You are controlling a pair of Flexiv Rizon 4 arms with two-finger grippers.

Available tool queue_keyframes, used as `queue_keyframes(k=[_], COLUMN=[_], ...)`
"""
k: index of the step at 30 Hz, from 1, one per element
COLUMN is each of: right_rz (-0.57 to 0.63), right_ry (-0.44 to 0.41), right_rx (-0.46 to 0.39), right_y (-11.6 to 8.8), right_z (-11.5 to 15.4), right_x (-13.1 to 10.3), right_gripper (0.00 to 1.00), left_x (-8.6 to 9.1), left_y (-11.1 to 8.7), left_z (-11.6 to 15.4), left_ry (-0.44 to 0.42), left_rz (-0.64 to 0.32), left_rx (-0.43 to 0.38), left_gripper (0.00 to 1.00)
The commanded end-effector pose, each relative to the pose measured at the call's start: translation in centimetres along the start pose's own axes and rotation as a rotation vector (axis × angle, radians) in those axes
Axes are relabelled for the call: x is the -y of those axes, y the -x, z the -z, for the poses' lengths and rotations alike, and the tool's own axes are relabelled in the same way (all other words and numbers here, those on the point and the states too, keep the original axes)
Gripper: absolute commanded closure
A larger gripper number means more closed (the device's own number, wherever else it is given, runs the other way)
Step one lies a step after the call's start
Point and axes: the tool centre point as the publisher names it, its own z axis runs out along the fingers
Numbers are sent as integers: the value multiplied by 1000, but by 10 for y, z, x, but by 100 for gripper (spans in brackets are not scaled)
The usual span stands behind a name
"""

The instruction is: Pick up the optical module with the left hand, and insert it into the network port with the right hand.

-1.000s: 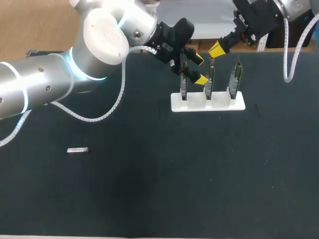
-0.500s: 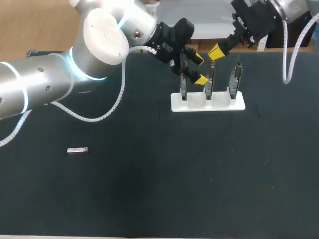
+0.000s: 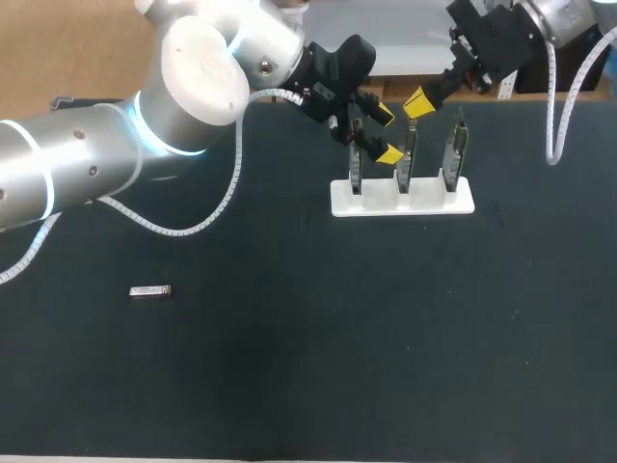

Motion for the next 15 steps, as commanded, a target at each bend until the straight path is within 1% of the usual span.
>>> queue_keyframes(k=[1, 15], right_rz=[-2, -9], right_ry=[6, 15], right_rx=[3, 11], right_y=[-6, -8], right_z=[-3, -6], right_x=[5, 6], right_gripper=[100, 100], left_x=[-2, -2], left_y=[1, 1], left_z=[-1, -1], left_ry=[-3, -3], left_rz=[2, 2], left_rx=[-5, -5], left_gripper=[0, 0])
